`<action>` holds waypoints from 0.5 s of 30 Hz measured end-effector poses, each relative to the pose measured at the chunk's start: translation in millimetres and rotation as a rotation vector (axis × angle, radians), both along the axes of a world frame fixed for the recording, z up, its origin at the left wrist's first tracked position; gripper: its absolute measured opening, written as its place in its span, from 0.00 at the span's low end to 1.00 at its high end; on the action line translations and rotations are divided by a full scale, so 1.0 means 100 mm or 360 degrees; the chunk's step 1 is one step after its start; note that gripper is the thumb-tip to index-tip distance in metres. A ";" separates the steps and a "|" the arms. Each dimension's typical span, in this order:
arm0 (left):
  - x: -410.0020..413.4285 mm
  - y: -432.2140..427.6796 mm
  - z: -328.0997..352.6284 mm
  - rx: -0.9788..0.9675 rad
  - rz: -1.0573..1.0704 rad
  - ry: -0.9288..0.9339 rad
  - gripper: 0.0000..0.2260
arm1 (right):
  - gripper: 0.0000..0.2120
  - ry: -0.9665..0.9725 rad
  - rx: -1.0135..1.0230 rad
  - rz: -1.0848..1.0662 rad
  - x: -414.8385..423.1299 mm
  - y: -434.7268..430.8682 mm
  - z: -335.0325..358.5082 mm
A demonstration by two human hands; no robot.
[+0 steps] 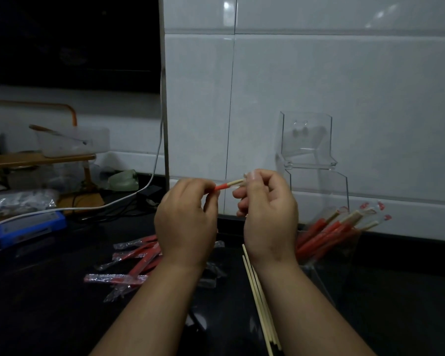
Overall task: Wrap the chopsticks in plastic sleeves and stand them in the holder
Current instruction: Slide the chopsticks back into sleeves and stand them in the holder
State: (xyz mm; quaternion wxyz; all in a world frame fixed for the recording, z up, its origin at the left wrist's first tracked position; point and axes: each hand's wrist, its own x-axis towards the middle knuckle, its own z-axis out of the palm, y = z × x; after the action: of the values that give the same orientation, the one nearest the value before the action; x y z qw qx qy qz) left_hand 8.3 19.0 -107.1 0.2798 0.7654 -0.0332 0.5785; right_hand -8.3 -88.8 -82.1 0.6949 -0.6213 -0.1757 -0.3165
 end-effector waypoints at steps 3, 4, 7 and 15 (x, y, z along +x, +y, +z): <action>-0.01 0.00 0.00 0.0013 -0.0002 -0.0007 0.03 | 0.09 -0.0067 -0.0089 -0.0169 0.02 -0.02 0.00; -0.01 0.00 0.00 0.0023 -0.0004 0.0006 0.03 | 0.10 -0.0068 -0.0084 -0.0209 0.03 -0.03 0.00; 0.01 0.01 -0.01 -0.0019 0.0024 0.0112 0.04 | 0.08 -0.0091 0.0008 -0.0278 0.02 -0.05 0.01; 0.01 0.00 -0.01 -0.0083 0.0037 0.0188 0.09 | 0.08 -0.0124 0.0078 -0.0258 -0.04 -0.03 0.04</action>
State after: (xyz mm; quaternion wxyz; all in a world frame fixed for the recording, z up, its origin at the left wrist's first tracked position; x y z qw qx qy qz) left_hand 9.7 18.7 -108.3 0.2943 0.7911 0.0073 0.5361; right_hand -12.6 -92.1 -77.6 0.6747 -0.6035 -0.1439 -0.3998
